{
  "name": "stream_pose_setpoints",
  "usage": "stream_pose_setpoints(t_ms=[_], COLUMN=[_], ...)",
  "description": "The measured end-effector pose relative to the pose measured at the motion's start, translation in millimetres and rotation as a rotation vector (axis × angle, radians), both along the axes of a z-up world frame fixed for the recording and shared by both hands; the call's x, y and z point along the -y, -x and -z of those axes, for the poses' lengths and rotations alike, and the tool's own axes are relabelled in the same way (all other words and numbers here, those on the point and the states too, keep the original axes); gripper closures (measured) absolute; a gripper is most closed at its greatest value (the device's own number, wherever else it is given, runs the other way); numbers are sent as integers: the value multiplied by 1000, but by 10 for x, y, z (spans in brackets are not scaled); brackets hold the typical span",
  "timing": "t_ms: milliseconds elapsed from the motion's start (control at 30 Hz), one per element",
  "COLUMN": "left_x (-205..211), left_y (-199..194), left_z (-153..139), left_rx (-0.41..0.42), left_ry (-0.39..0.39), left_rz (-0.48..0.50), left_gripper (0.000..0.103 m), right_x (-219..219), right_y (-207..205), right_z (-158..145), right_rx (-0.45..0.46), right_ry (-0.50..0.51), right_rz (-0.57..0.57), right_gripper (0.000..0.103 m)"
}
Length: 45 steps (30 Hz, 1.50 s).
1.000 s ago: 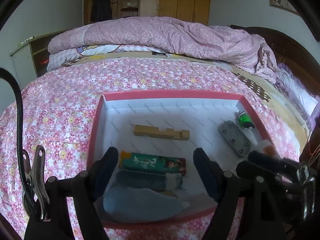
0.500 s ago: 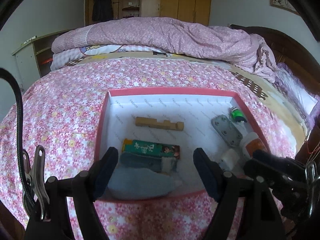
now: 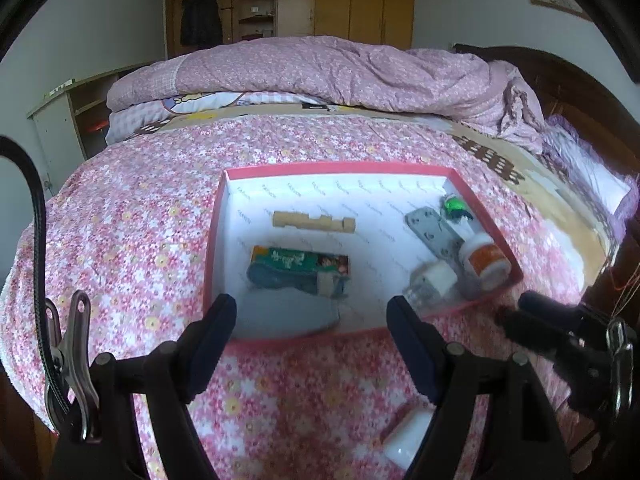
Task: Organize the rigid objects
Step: 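Grasp the white earbud case with the left tool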
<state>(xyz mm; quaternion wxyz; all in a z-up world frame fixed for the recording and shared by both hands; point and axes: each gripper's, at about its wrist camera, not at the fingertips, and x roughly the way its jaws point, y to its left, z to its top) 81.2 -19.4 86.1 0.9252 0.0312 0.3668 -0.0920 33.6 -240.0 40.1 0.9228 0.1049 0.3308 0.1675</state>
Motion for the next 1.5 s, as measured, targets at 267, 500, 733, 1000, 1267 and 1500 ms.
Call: stream_pose_setpoints(t_ms=[267, 500, 733, 1000, 1267, 1500], left_x=[38, 149, 222, 319, 508, 587], left_y=[186, 372, 496, 611, 717, 726], left_z=[83, 183, 262, 449, 575, 715], left_rx=[-48, -83, -104, -150, -147, -100], left_ry=[13, 20, 22, 7, -64, -124], left_rz=[52, 129, 188, 245, 311, 285], left_gripper=[22, 22, 22, 22, 22, 23], right_x=[108, 227, 355, 371, 365, 409], right_y=[235, 406, 499, 489, 484, 461], right_z=[80, 222, 346, 428, 500, 565], right_rx=[-16, -49, -78, -97, -112, -128], right_ry=[17, 47, 56, 62, 68, 50], right_rz=[23, 52, 84, 88, 81, 87], right_gripper=[57, 57, 57, 57, 57, 57])
